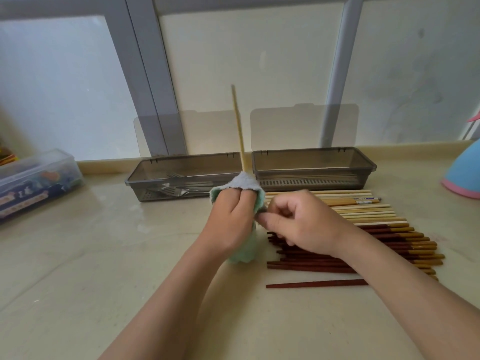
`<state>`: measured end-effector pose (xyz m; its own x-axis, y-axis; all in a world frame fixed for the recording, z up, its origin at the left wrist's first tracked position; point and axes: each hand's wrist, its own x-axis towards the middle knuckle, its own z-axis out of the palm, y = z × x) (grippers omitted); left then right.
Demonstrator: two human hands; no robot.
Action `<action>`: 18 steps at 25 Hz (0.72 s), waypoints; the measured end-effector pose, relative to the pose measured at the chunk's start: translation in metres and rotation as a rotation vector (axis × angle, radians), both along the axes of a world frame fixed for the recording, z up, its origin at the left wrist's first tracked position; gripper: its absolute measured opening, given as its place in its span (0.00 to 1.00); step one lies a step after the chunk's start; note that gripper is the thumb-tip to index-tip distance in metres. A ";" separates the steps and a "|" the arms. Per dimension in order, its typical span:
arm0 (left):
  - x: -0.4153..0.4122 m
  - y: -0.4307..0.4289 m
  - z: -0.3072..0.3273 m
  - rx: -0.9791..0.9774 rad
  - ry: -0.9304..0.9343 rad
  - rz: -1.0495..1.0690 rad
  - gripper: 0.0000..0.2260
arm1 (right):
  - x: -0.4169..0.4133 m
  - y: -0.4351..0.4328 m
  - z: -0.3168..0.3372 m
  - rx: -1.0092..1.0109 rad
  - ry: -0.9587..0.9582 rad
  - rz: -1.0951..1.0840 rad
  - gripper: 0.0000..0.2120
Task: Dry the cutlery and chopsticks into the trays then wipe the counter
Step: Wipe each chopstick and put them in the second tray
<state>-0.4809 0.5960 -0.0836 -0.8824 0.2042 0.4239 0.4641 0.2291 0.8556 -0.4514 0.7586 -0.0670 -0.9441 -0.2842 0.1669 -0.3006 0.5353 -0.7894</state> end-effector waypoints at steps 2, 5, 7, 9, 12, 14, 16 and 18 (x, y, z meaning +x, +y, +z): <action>0.004 -0.002 0.001 -0.072 -0.067 -0.142 0.20 | -0.005 0.004 -0.001 -0.232 -0.049 -0.113 0.10; 0.012 0.002 0.002 -0.116 -0.146 -0.279 0.16 | -0.011 0.003 -0.005 -0.456 -0.121 -0.214 0.08; 0.009 0.001 0.002 -0.184 -0.113 -0.302 0.13 | -0.012 0.000 -0.008 -0.521 -0.129 -0.214 0.08; 0.008 -0.001 0.003 -0.269 -0.118 -0.302 0.13 | -0.012 0.001 -0.007 -0.592 -0.162 -0.221 0.09; 0.010 -0.001 0.003 -0.337 -0.162 -0.287 0.20 | -0.017 0.007 -0.004 -0.642 -0.167 -0.270 0.10; 0.010 0.000 0.002 -0.363 -0.159 -0.294 0.20 | -0.024 0.017 -0.002 -0.739 -0.162 -0.370 0.09; 0.011 0.002 0.001 -0.358 -0.149 -0.298 0.16 | -0.031 0.033 0.001 -0.856 -0.160 -0.483 0.08; 0.011 0.000 0.000 -0.278 -0.152 -0.257 0.16 | -0.037 0.047 0.006 -0.959 -0.107 -0.557 0.07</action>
